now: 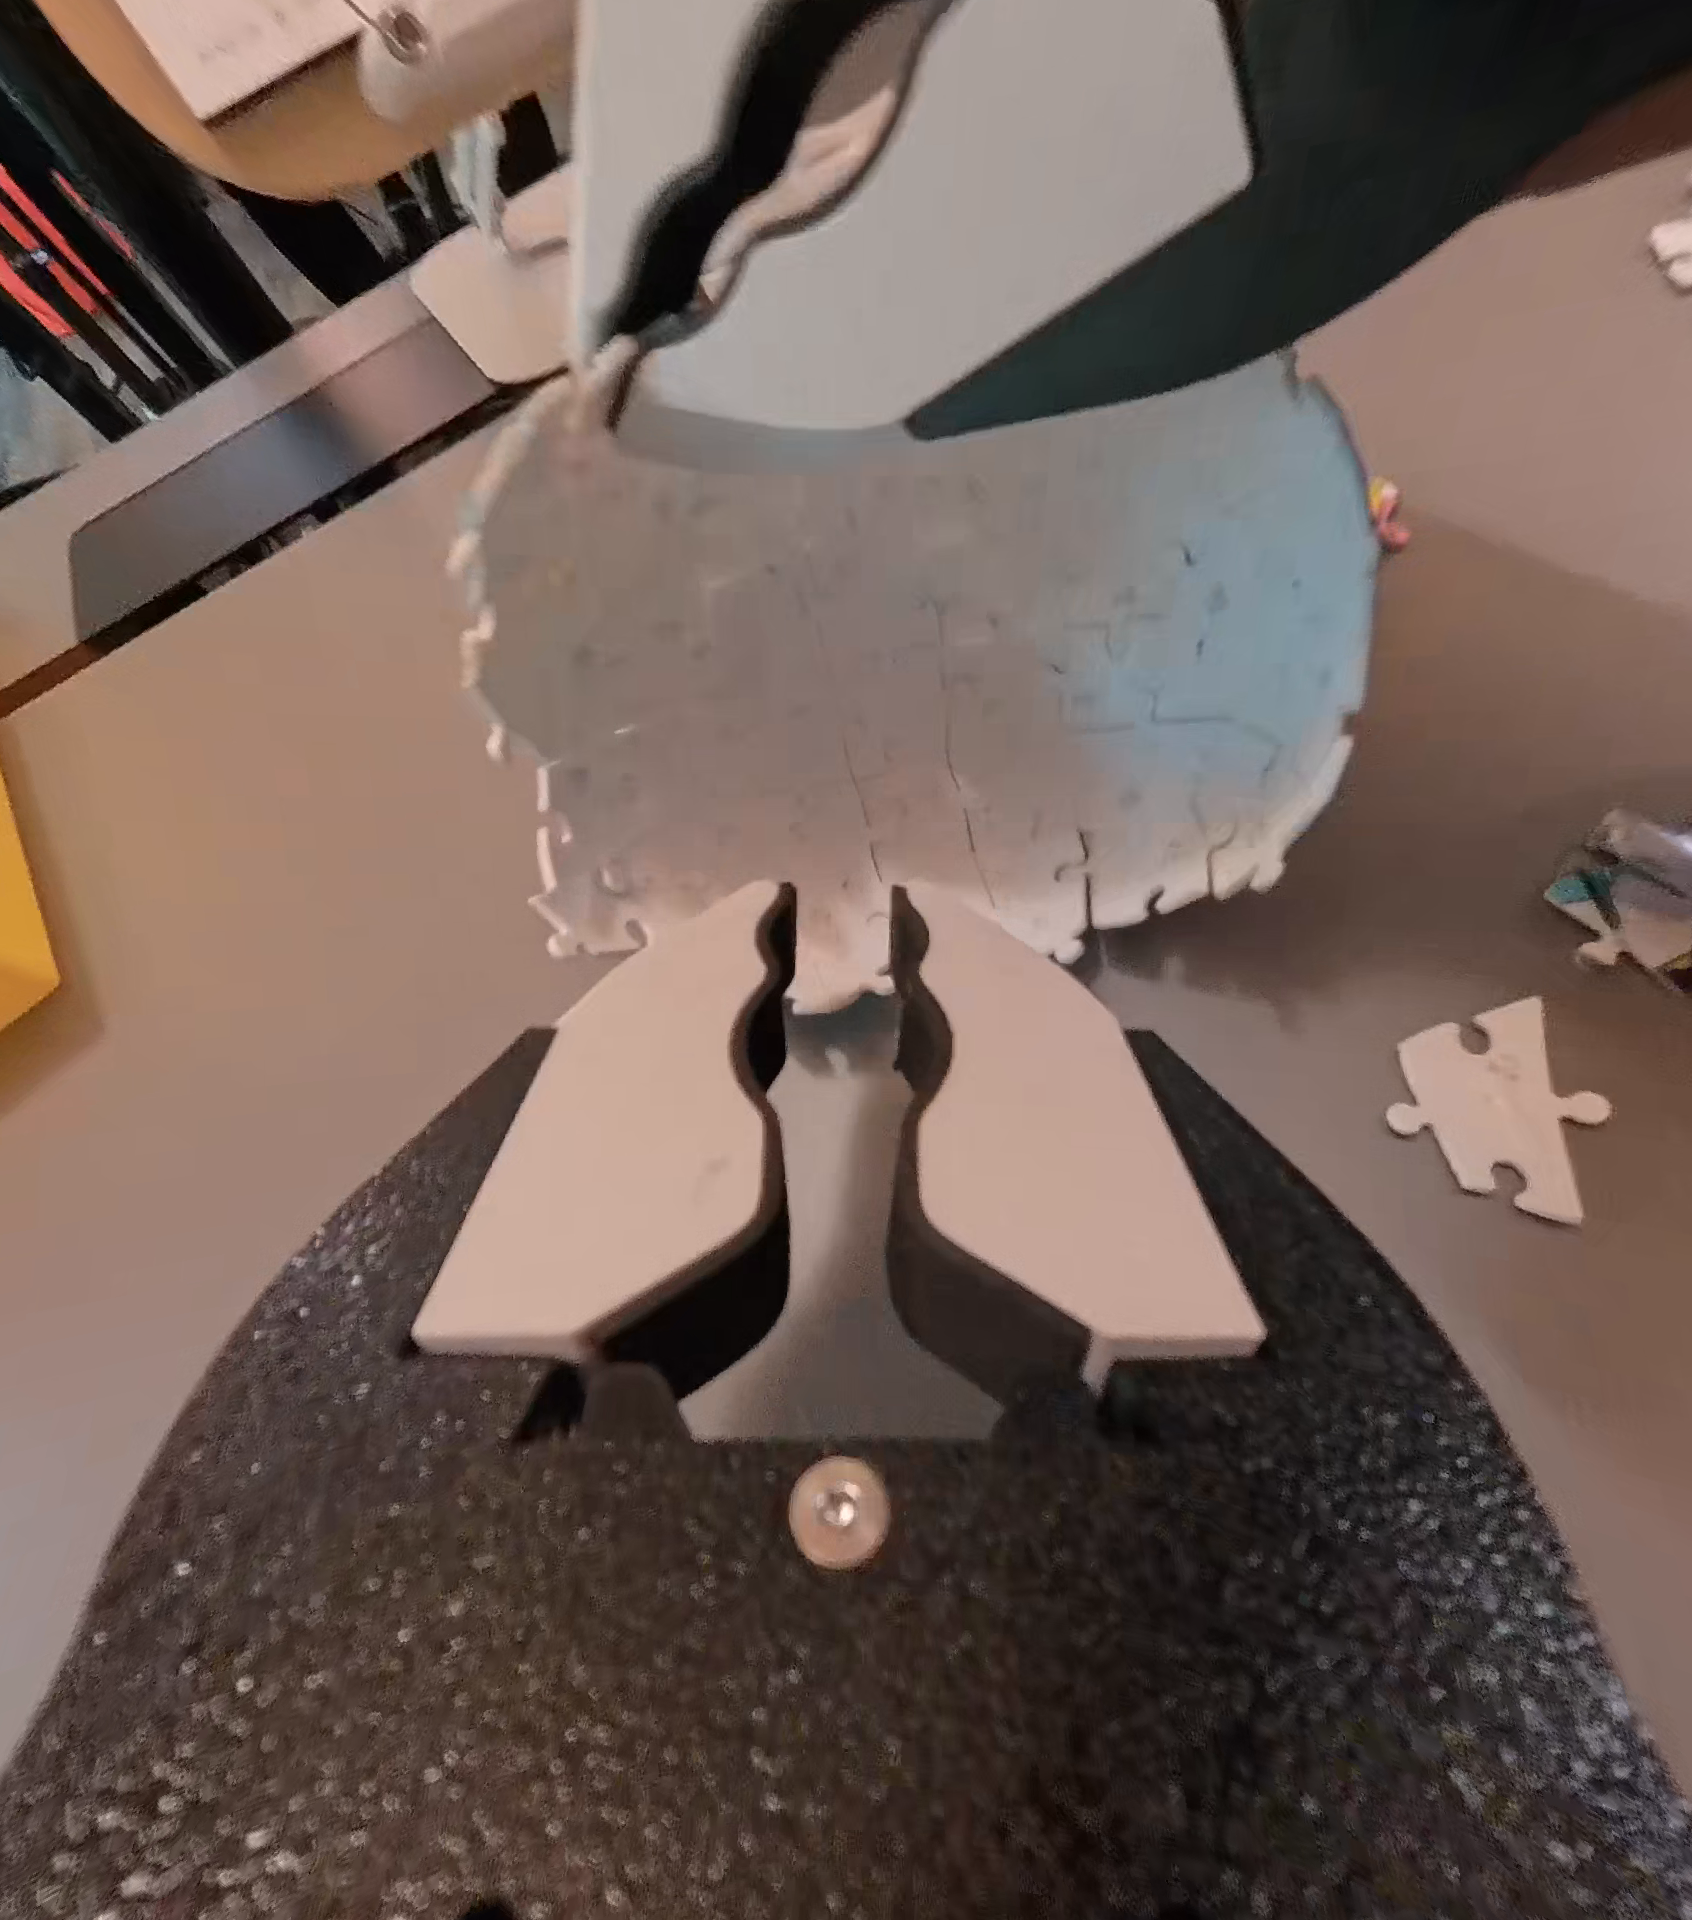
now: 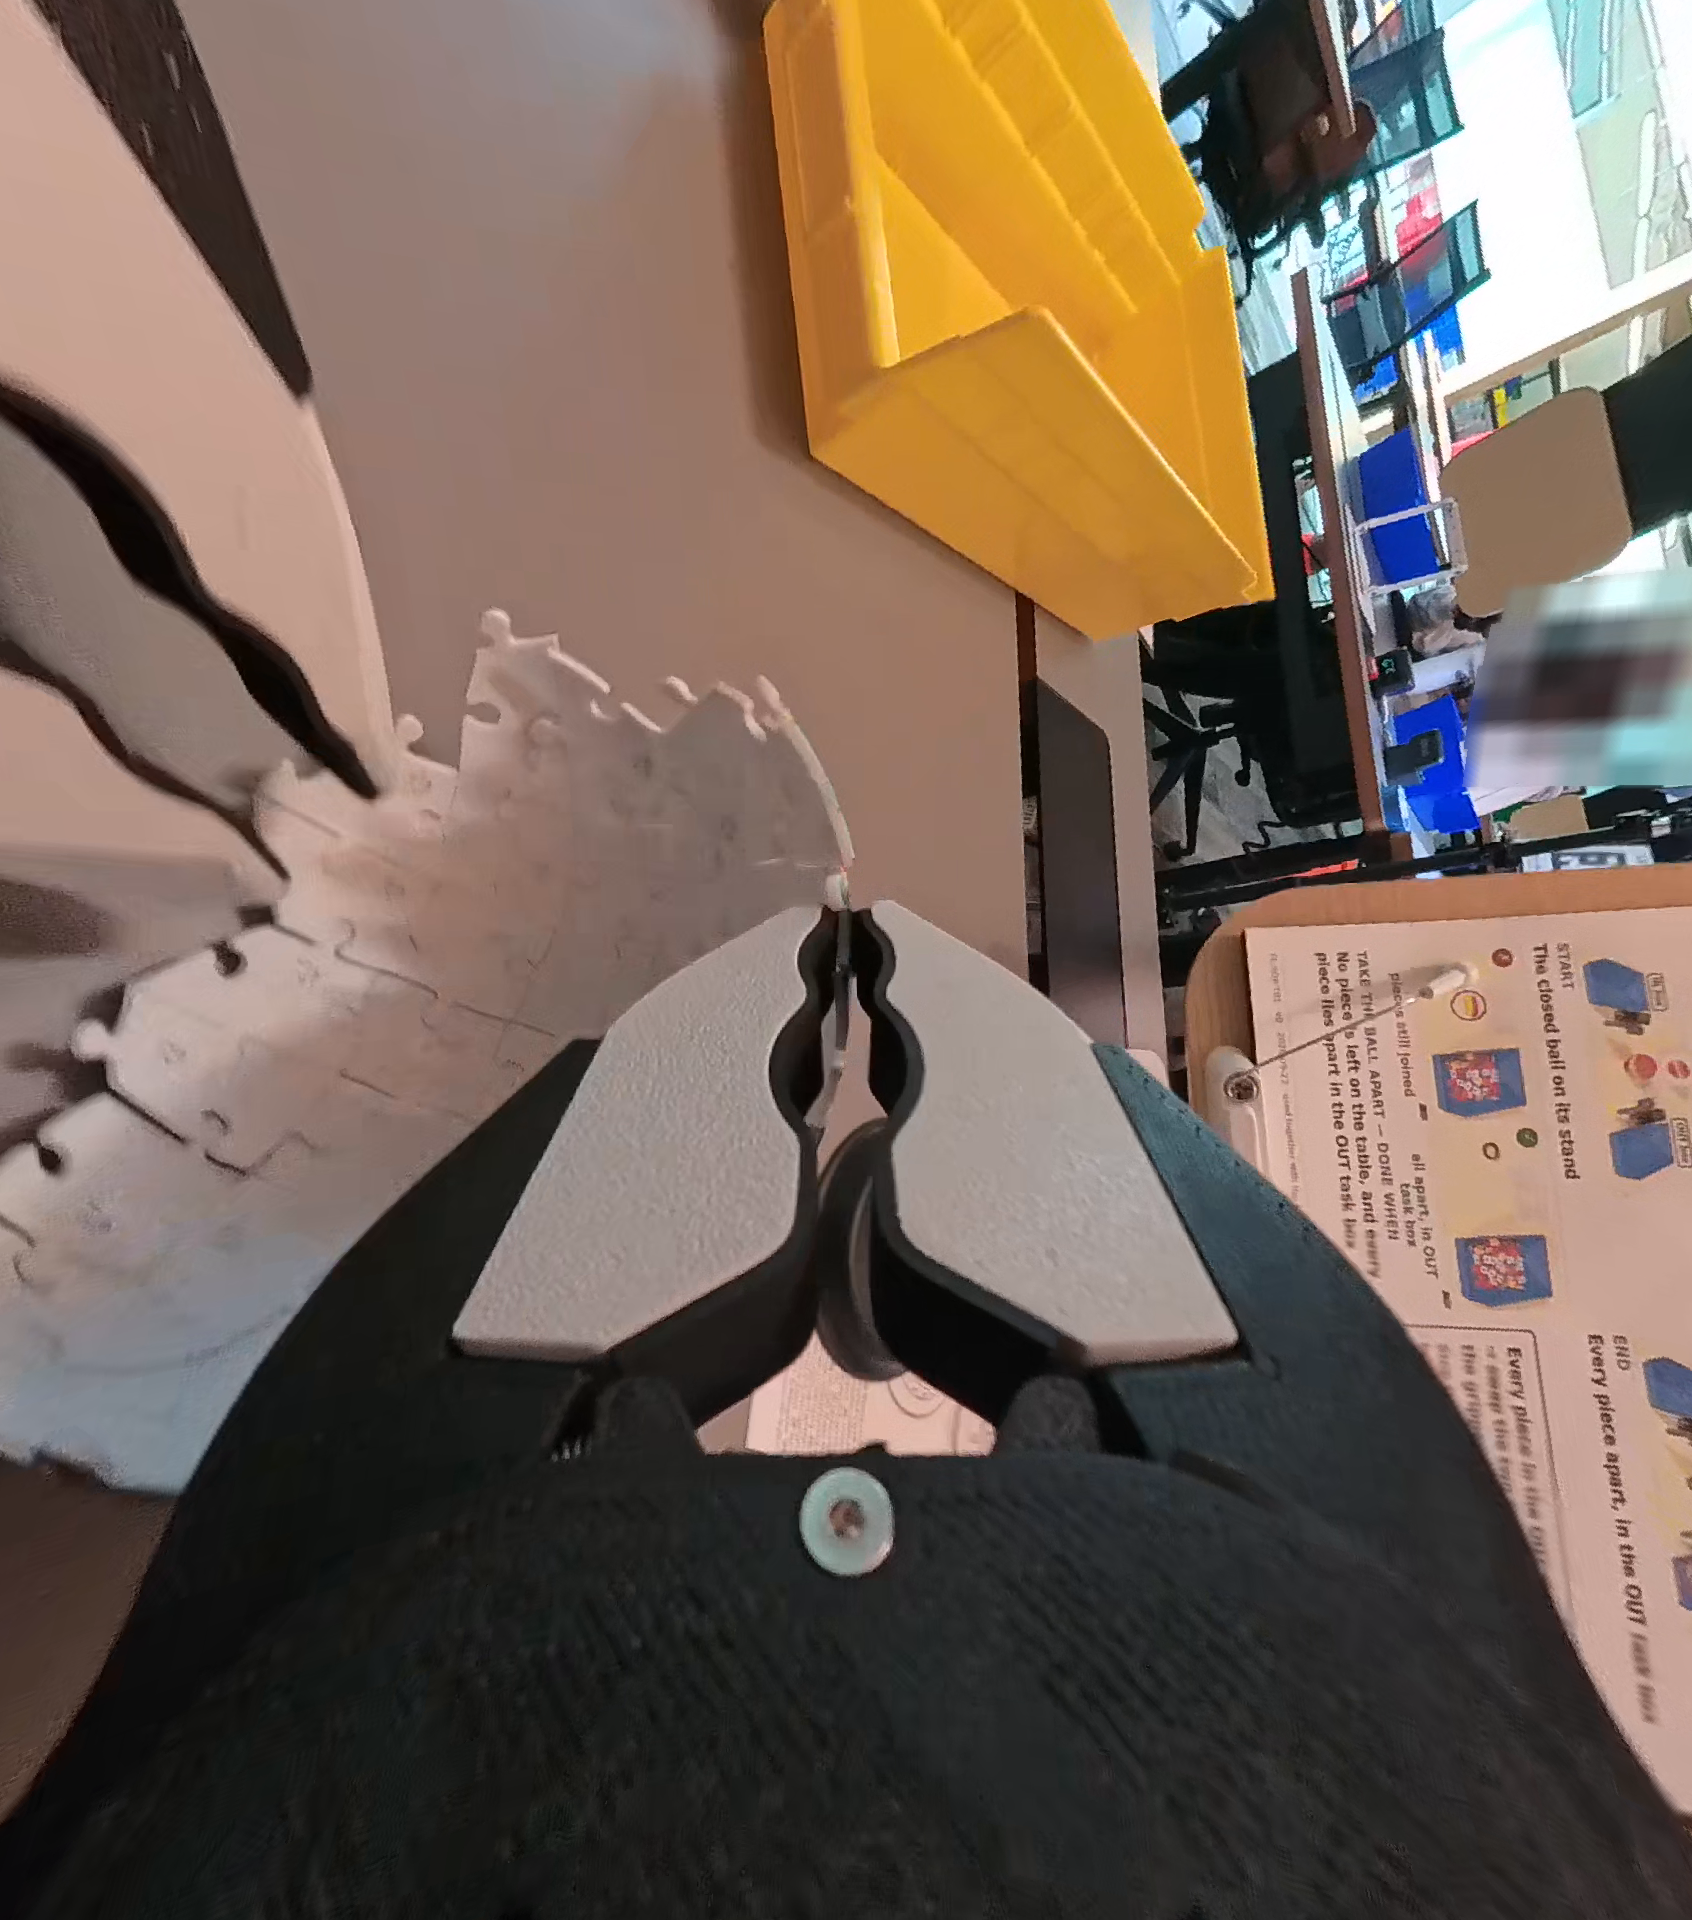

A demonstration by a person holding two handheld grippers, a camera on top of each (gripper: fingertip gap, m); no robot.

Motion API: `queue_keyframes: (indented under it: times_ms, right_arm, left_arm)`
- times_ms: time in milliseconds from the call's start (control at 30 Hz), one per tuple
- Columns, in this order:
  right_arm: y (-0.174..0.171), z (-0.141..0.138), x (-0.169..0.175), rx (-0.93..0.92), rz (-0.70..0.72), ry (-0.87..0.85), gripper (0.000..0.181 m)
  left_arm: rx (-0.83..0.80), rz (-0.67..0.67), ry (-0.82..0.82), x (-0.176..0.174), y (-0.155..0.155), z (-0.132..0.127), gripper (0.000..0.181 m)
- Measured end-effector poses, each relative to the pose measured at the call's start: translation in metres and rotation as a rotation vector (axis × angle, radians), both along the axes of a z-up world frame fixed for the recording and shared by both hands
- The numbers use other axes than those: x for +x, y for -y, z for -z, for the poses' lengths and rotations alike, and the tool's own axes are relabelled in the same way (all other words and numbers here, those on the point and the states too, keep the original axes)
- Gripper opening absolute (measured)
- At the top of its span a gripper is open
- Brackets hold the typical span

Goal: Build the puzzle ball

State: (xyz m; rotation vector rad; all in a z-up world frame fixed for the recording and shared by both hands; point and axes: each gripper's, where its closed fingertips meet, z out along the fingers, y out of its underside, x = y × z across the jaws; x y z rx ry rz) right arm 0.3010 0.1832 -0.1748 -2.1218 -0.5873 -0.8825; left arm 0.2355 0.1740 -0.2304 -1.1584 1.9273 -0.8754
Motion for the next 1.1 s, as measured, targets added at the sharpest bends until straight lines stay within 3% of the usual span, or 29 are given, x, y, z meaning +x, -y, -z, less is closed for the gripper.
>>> queue_keyframes:
  times_ms: [200,533,767,867,1100]
  right_arm:
    - [0.010,-0.004,0.002,-0.031,-0.044,0.091,0.003]
    - [0.028,-0.010,0.011,-0.113,-0.115,0.318,0.003]
    - [0.038,-0.010,0.010,-0.099,-0.162,0.397,0.003]
    - [0.037,-0.009,0.008,-0.084,-0.164,0.394,0.003]
    - [0.041,-0.008,0.019,-0.053,-0.128,0.315,0.003]
  left_arm:
    - [-0.040,-0.036,-0.008,-0.004,-0.006,0.000,0.016]
    - [0.014,0.037,-0.082,-0.001,0.017,0.022,0.020]
    - [0.065,-0.082,-0.112,0.008,-0.019,0.026,0.022]
    - [0.002,-0.092,-0.194,0.011,-0.027,0.037,0.041]
    - [-0.052,-0.071,-0.247,0.026,-0.026,0.042,0.047]
